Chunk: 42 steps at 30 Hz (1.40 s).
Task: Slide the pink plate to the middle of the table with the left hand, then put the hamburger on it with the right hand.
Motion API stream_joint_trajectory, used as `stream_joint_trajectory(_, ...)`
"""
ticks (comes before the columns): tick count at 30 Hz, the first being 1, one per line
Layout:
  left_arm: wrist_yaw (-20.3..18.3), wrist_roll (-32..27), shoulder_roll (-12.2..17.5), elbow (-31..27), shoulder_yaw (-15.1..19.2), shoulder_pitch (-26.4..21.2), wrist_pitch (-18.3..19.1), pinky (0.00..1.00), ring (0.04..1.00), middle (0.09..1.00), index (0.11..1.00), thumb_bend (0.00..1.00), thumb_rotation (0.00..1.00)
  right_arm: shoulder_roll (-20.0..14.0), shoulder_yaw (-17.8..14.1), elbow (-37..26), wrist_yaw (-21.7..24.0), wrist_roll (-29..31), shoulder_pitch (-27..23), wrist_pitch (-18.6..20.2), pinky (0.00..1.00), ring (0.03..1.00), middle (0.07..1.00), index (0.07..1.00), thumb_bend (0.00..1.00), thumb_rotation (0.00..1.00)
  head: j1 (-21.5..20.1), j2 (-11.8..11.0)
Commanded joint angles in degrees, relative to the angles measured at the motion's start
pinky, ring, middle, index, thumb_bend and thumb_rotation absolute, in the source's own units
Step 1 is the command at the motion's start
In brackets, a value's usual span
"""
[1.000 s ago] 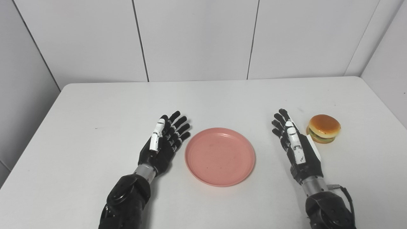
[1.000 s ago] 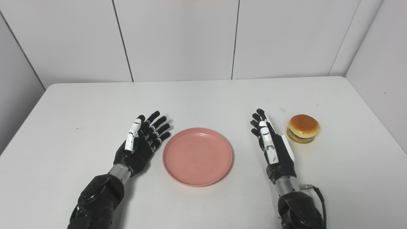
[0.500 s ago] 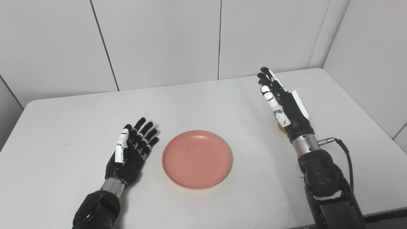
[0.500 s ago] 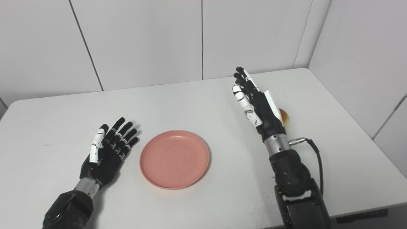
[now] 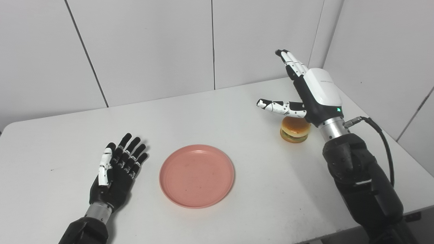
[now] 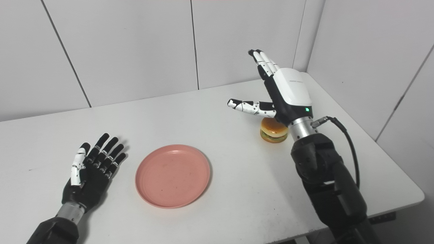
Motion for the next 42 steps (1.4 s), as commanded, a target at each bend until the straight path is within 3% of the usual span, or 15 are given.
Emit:
stream_joint_trajectory(1,1.0,0.5,1.1,2.1,0.6,0.2,0.6,0.96,0.943,0.947,0.943,0.33,1.0,-1.9,-0.2,-0.4,1.0,-3.9,-2.6,2.9,0.69,0.916,0.999,0.999,1.0,0.76,0.0,0.0)
stream_joint_trajectory(8,-0.6,-1.1,2.2,4.3,1.3,-0.6,0.1,0.99,0.959,0.961,0.956,0.34,1.0,-3.7,0.0,1.0,5.0,-9.9,-2.6,6.8,0.76,0.931,0.995,1.0,1.0,0.71,-0.7,0.0)
stream_joint_trajectory(17,-0.9,-1.2,2.4,4.7,1.2,-0.9,0.0,0.99,0.95,0.952,0.949,0.33,1.0,-5.1,0.0,4.7,8.7,-11.5,-2.0,9.3,0.82,0.937,0.981,1.0,1.0,0.65,-0.5,0.6)
stream_joint_trajectory(28,-1.0,-0.8,2.8,4.2,0.9,-0.7,0.0,0.99,0.961,0.964,0.962,0.33,1.0,-5.0,1.0,12.6,7.6,-10.6,-1.4,10.2,0.78,0.93,0.977,1.0,1.0,0.7,-0.2,1.0)
stream_joint_trajectory(42,-0.9,-0.5,3.0,3.9,0.6,-0.6,-0.1,0.99,0.961,0.963,0.962,0.33,1.0,-4.4,4.5,13.9,9.6,-10.4,-3.2,12.3,0.73,0.876,0.945,0.976,1.0,0.73,-0.1,1.8)
